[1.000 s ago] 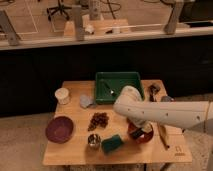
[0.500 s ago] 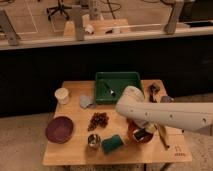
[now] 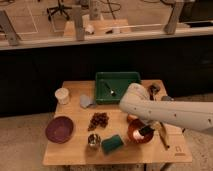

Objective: Wipe red bowl with eraser

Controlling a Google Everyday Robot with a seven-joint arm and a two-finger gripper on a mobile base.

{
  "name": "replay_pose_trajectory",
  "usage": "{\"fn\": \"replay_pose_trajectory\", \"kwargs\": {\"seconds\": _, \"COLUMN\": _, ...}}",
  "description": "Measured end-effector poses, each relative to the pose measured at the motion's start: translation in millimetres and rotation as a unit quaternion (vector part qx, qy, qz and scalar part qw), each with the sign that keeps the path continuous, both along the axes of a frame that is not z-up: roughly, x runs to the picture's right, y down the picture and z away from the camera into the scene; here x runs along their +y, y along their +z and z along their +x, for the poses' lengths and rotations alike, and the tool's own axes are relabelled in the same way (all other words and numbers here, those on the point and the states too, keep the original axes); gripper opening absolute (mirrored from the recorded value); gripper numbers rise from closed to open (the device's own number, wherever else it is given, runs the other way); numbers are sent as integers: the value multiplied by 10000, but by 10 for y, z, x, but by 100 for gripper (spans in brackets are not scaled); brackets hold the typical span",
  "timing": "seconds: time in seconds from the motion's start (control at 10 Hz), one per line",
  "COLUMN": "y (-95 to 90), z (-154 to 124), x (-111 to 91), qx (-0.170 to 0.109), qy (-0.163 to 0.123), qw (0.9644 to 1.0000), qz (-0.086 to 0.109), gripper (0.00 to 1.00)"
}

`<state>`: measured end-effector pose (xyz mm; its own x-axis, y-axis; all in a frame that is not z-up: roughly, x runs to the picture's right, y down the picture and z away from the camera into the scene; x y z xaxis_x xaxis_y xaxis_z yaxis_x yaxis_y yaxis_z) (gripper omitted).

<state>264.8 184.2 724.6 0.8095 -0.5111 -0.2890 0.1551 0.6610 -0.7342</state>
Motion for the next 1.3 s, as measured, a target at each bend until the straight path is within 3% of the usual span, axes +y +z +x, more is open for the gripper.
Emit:
{"fn": "replay_pose_trajectory", "kwargs": {"seconds": 0.3, "y": 273, "z": -5, "x": -151, "qx": 8, "qy": -52, "qw": 10000, "qz": 48, "gripper": 15}}
{"fn": "replay_pose_trajectory", "kwargs": {"seconds": 0.6, "y": 469, "z": -136, "x": -175, "qx": -69, "qy": -139, "qw": 9999, "qz": 34, "gripper": 15}}
{"fn": "replay_pose_trajectory", "kwargs": {"seconds": 0.9, "y": 473, "z": -349, "x": -117, "qx": -255, "qy": -222, "qw": 9994, "qz": -21, "gripper": 15}}
{"fn": "replay_pose_trajectory", "kwargs": {"seconds": 1.3, "y": 301, "z": -485, "x": 95, "qx": -439, "qy": -313, "qw": 9984, "qz": -197, "gripper": 15}}
